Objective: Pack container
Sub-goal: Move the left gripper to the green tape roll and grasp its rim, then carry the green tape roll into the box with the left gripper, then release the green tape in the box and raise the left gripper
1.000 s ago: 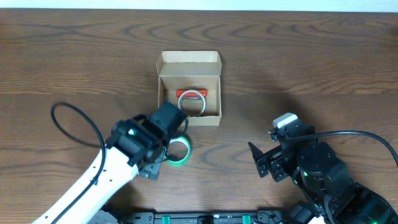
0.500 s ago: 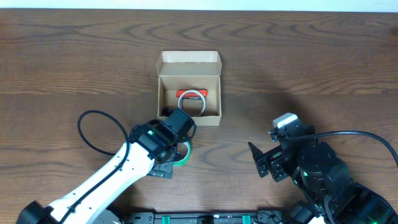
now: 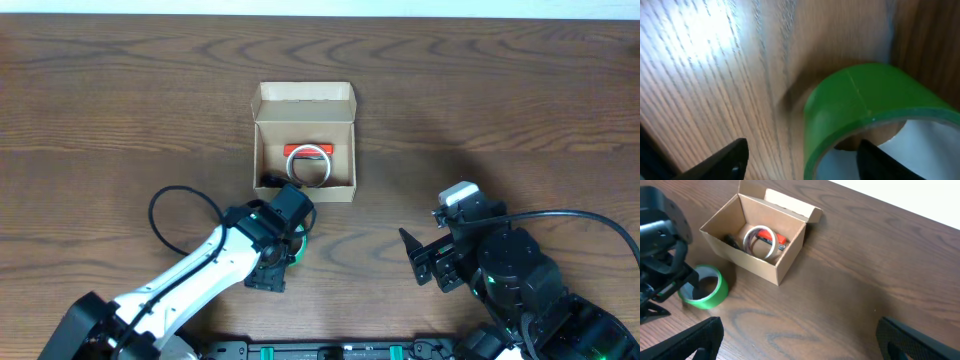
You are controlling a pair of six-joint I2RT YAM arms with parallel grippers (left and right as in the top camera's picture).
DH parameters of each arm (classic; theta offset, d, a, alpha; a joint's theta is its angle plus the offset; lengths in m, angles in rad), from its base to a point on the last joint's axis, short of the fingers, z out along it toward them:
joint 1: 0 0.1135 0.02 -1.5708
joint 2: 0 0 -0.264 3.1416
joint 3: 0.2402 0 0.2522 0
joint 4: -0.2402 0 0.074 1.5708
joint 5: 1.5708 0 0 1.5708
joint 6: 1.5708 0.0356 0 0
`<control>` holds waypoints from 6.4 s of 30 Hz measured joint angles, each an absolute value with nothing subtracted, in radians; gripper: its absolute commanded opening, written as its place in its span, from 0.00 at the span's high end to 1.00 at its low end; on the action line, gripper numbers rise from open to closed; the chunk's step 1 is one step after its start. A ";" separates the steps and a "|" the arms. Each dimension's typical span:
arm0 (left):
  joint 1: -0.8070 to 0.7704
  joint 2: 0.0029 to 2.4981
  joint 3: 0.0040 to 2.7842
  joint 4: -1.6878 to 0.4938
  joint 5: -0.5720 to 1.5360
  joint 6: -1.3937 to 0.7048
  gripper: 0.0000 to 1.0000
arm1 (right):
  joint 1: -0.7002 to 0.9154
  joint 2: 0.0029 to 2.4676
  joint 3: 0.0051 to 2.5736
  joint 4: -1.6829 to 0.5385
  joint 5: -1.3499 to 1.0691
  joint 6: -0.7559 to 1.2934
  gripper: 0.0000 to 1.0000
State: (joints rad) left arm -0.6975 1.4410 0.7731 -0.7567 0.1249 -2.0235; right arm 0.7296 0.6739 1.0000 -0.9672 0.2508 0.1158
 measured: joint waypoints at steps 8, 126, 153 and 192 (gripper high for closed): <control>-0.698 1.496 0.773 -0.710 0.152 -2.024 0.66 | 0.730 0.674 1.000 -0.967 0.251 0.116 0.01; -0.420 1.827 1.561 -0.996 0.153 -1.728 0.12 | 0.730 0.674 0.999 -0.967 0.251 0.116 0.01; -0.442 1.982 1.602 -0.941 0.238 -1.045 0.87 | 0.730 0.674 0.999 -0.967 0.251 0.116 0.01; -0.441 1.509 1.601 -0.966 0.127 -1.020 0.04 | 0.730 0.674 0.999 -0.967 0.251 0.116 0.01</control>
